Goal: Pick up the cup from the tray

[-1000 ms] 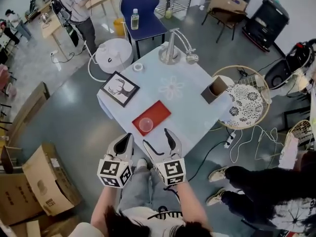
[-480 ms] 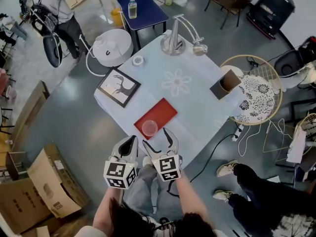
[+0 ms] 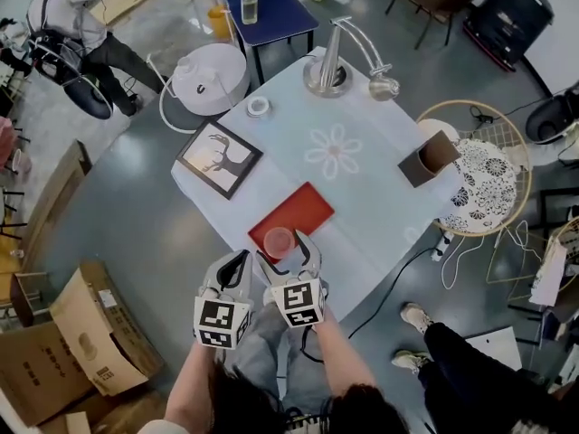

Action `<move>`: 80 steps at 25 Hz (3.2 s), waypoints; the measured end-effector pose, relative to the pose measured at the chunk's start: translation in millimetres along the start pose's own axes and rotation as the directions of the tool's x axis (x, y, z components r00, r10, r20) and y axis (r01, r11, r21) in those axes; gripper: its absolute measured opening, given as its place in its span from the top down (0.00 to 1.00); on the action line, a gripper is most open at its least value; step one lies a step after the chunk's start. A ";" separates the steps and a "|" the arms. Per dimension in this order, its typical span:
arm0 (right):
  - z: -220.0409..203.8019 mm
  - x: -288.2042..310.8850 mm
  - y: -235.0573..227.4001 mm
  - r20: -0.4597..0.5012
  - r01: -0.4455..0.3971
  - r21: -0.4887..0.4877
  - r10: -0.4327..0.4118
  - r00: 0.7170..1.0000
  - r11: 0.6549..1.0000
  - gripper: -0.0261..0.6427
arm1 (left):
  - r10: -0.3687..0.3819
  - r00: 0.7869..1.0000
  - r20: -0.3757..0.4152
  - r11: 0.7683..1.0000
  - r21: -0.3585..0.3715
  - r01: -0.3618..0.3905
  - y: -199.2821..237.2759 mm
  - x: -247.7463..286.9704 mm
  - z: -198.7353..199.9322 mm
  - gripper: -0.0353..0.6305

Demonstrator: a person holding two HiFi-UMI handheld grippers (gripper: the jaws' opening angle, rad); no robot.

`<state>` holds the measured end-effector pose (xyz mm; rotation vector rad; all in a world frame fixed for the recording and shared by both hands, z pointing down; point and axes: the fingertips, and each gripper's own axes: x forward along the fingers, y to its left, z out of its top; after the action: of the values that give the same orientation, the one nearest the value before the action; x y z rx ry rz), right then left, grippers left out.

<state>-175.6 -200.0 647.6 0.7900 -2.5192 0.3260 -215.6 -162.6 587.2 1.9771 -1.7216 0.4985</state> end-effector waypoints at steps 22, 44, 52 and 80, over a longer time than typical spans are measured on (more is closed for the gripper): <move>17.9 -39.8 -34.7 0.001 0.119 -0.032 -0.119 0.993 0.992 0.48 | -0.057 0.995 0.085 0.972 -0.224 0.075 -11.0 12.8 26.6 0.95; -11.5 -116.9 -120.9 0.016 0.359 0.098 -0.362 0.932 0.928 0.48 | -0.265 0.964 0.012 0.962 -0.060 0.265 -126.1 51.7 30.7 0.95; -34.3 -100.2 -120.3 -0.010 0.353 0.129 -0.355 0.935 0.927 0.48 | -0.252 0.968 -0.011 0.965 -0.083 0.250 -127.5 64.5 21.7 0.95; -39.1 -106.7 -129.6 0.067 0.331 0.208 -0.351 0.934 0.920 0.38 | -0.232 0.973 -0.015 0.970 -0.072 0.231 -121.8 66.0 16.9 0.95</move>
<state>-8.2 -239.9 637.6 1.3342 -2.4053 0.4222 -86.0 -213.5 596.6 2.0786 -1.4489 0.3725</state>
